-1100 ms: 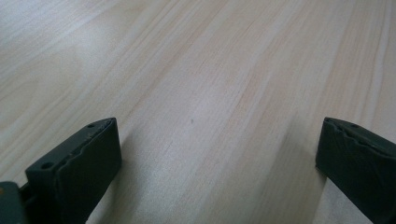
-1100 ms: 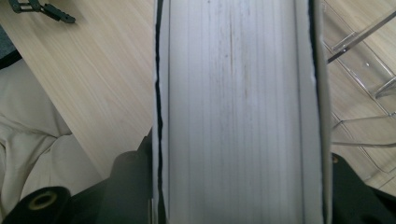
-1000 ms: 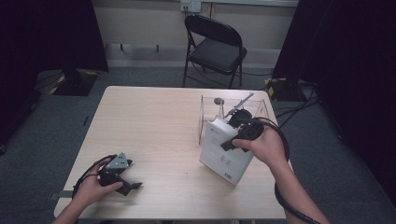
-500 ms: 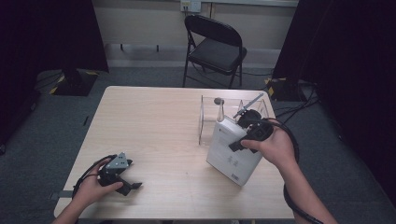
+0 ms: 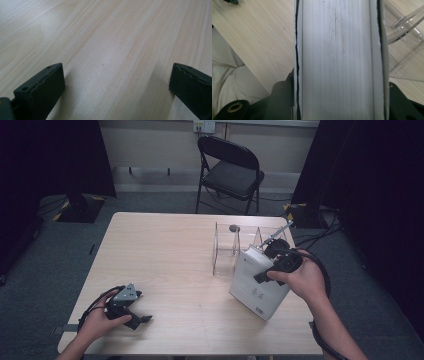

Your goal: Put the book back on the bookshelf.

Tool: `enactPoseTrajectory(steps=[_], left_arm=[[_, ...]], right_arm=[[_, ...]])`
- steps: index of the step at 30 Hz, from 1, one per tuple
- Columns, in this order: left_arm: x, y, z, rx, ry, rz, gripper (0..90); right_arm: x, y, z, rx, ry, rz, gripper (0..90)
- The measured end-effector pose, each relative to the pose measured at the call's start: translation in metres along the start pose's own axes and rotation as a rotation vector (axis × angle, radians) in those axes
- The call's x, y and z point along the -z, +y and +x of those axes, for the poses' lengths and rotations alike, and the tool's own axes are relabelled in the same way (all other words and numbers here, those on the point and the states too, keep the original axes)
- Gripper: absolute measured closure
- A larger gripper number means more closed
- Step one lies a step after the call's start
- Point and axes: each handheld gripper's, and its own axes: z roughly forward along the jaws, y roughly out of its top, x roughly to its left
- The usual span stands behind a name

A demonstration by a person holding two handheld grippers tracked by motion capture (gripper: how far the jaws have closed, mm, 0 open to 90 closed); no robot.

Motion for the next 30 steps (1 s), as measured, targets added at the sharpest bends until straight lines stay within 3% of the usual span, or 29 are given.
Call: enactPoseTrajectory(steps=[18,30], left_arm=[[0.0,0.0,0.0,-0.001,-0.003,-0.001,0.0],[-0.001,0.0,0.0,-0.001,-0.01,-0.004,0.0]], right_arm=[[0.012,-0.016,-0.013,-0.048,-0.024,0.001,52.3],[0.019,-0.028,-0.025,-0.111,-0.039,0.005,52.3]])
